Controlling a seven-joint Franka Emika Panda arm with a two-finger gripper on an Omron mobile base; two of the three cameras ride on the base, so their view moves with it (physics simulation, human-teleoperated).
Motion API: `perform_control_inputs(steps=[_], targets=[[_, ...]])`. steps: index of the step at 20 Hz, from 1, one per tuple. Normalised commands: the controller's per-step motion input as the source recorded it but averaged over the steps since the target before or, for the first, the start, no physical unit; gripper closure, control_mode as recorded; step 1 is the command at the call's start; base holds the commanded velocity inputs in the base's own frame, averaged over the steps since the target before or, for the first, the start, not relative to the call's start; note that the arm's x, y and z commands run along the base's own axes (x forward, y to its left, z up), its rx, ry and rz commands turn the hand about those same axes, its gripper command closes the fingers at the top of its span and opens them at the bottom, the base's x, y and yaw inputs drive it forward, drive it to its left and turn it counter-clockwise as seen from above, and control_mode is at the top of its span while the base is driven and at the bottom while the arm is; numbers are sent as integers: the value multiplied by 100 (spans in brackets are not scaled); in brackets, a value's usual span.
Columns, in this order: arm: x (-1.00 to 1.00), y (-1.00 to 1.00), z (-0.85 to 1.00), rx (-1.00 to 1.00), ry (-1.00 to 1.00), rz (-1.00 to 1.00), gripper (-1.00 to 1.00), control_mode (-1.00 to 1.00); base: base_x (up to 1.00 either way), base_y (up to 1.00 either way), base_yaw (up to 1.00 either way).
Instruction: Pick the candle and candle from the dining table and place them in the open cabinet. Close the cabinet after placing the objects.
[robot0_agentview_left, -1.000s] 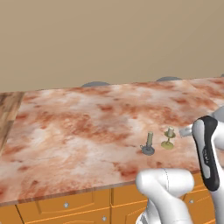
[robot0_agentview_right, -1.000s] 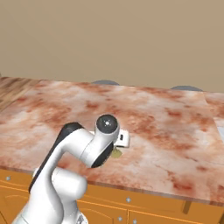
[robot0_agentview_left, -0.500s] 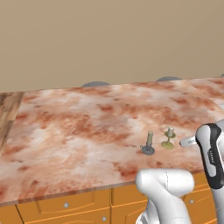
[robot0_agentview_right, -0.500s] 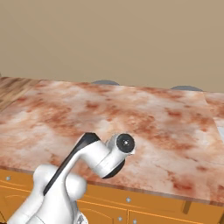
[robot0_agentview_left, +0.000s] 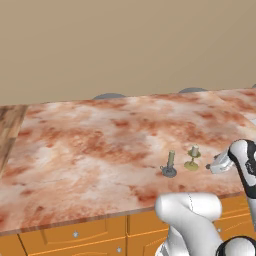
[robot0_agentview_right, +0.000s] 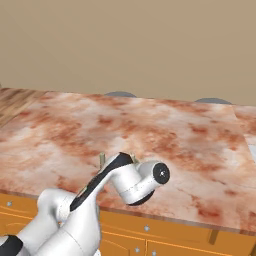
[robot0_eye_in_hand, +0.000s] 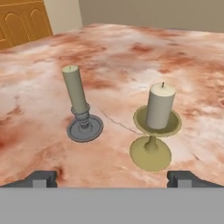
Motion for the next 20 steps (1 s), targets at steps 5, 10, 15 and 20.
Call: perform_control_inputs(steps=[5, 10, 15, 20], targets=[[32, -7, -15, 1, -5, 29, -100, -100, 0, 0, 0], [20, -4, -6, 0, -9, 15, -100, -100, 0, 0, 0], [21, -6, -10, 4, 0, 0, -100, -100, 0, 0, 0], [26, -2, -14, 6, 0, 0, -100, -100, 0, 0, 0]])
